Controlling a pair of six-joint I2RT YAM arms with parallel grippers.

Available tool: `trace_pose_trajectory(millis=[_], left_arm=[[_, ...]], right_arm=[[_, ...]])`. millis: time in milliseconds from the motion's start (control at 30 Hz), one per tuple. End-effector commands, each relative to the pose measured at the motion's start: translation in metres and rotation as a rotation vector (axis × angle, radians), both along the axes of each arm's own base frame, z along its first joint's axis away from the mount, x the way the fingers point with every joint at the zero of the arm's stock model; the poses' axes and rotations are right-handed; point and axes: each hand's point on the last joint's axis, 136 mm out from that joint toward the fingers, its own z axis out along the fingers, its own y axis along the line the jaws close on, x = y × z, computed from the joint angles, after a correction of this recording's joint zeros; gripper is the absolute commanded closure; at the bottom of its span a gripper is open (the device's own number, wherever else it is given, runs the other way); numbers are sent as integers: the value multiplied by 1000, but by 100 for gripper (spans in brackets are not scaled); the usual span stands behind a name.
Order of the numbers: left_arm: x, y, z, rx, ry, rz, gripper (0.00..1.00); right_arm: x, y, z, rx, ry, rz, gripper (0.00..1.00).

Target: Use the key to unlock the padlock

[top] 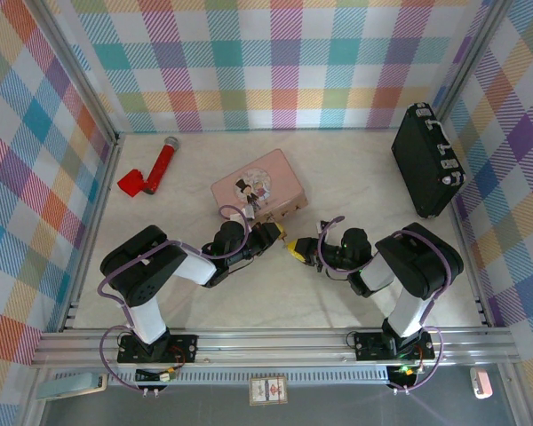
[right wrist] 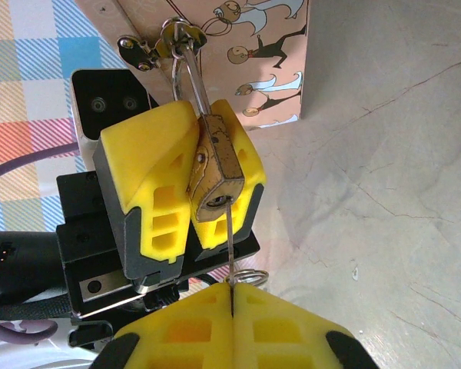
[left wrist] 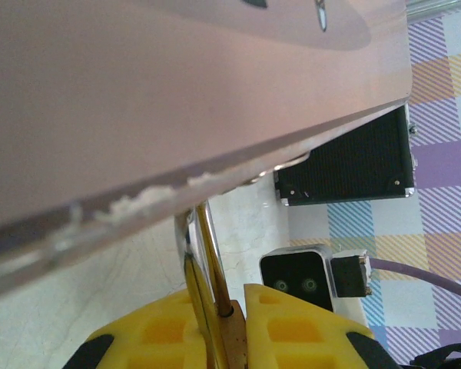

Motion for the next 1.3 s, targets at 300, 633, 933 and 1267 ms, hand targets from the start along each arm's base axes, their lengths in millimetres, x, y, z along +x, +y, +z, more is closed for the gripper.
trace_pose_trajectory(millis=[300,633,933,1267], left_arm=[[-8,-16,38,-133,-85,-67,100],[-6,-13,35,-125,-81,-55,100],[-5,-13,36,-115,-82,-55,100],[-5,-15,33,-119,-76,-65,100]], right_arm=[[8,-1,12,23,-52,-26,100],[8,-6,10,18,-45,-45,100],[7,-5,12,23,-46,-38,100],[4,-6,14,27,-51,-32,100]])
